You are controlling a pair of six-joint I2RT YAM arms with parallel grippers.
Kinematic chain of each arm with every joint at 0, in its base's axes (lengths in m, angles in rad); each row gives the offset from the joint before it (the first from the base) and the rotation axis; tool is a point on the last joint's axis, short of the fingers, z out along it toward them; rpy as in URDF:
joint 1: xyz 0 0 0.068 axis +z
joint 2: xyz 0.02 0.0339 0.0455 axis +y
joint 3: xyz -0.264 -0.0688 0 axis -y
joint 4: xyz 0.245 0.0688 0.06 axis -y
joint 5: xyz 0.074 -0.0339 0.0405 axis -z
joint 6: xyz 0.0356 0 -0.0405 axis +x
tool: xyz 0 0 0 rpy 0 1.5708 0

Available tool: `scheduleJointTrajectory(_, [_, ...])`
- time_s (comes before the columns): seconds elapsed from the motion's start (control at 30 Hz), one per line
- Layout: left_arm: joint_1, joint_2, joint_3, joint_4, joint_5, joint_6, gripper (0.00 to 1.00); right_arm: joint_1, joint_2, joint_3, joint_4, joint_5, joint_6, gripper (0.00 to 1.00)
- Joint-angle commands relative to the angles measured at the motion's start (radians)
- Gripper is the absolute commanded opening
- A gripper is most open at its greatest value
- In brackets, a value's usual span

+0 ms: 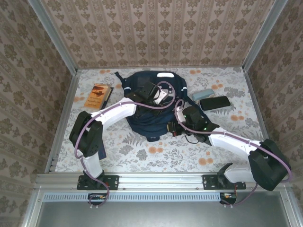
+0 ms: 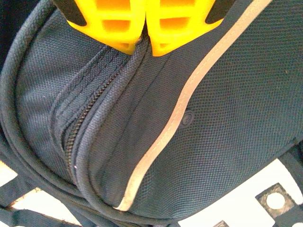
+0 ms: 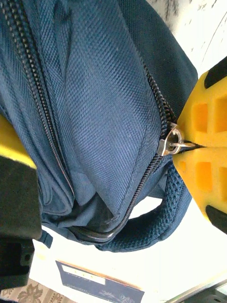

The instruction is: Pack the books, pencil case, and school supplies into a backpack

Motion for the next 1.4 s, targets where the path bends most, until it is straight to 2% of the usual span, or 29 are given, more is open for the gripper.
scheduleJointTrajectory(0.0, [0.032, -0.039, -0.011, 0.170, -0.027, -0.145, 0.00, 0.094, 0.027, 0.005, 0.143, -0.073, 0.070, 0.00])
scheduleJointTrajectory(0.17, [0.048, -0.064, -0.053, 0.220, -0.007, -0.191, 0.00, 0.157, 0.047, -0.003, 0.229, -0.015, 0.123, 0.00])
scheduleJointTrajectory(0.3, [0.072, -0.096, -0.083, 0.224, 0.032, -0.160, 0.00, 0.157, -0.038, -0.040, 0.195, 0.089, 0.160, 0.03])
scheduleJointTrajectory(0.37, [0.086, -0.118, -0.107, 0.234, 0.067, -0.137, 0.00, 0.146, -0.102, -0.045, 0.108, 0.169, 0.188, 0.09])
scheduleJointTrajectory(0.43, [0.096, -0.144, -0.133, 0.240, 0.090, -0.113, 0.00, 0.119, -0.159, -0.045, 0.008, 0.230, 0.251, 0.24])
scheduleJointTrajectory(0.5, [0.104, -0.162, -0.153, 0.245, 0.110, -0.096, 0.00, 0.065, -0.179, -0.031, -0.087, 0.204, 0.331, 0.38])
scheduleJointTrajectory(0.6, [0.110, -0.185, -0.179, 0.264, 0.135, -0.088, 0.00, 0.006, -0.184, -0.007, -0.183, 0.162, 0.424, 0.53])
scheduleJointTrajectory(0.73, [0.110, -0.195, -0.191, 0.278, 0.159, -0.089, 0.00, -0.040, -0.184, 0.017, -0.176, 0.103, 0.510, 0.63])
scheduleJointTrajectory(1.03, [0.110, -0.221, -0.200, 0.281, 0.227, -0.057, 0.00, -0.146, -0.089, 0.118, -0.093, -0.028, 0.637, 0.66])
scheduleJointTrajectory(1.23, [0.110, -0.229, -0.203, 0.275, 0.259, -0.030, 0.00, -0.171, 0.002, 0.183, -0.086, -0.037, 0.664, 0.65])
scheduleJointTrajectory(1.3, [0.110, -0.233, -0.202, 0.273, 0.263, -0.029, 0.00, -0.183, 0.032, 0.195, -0.096, -0.042, 0.657, 0.64])
scheduleJointTrajectory(1.37, [0.109, -0.236, -0.205, 0.268, 0.267, -0.026, 0.00, -0.193, 0.059, 0.206, -0.097, -0.062, 0.640, 0.58])
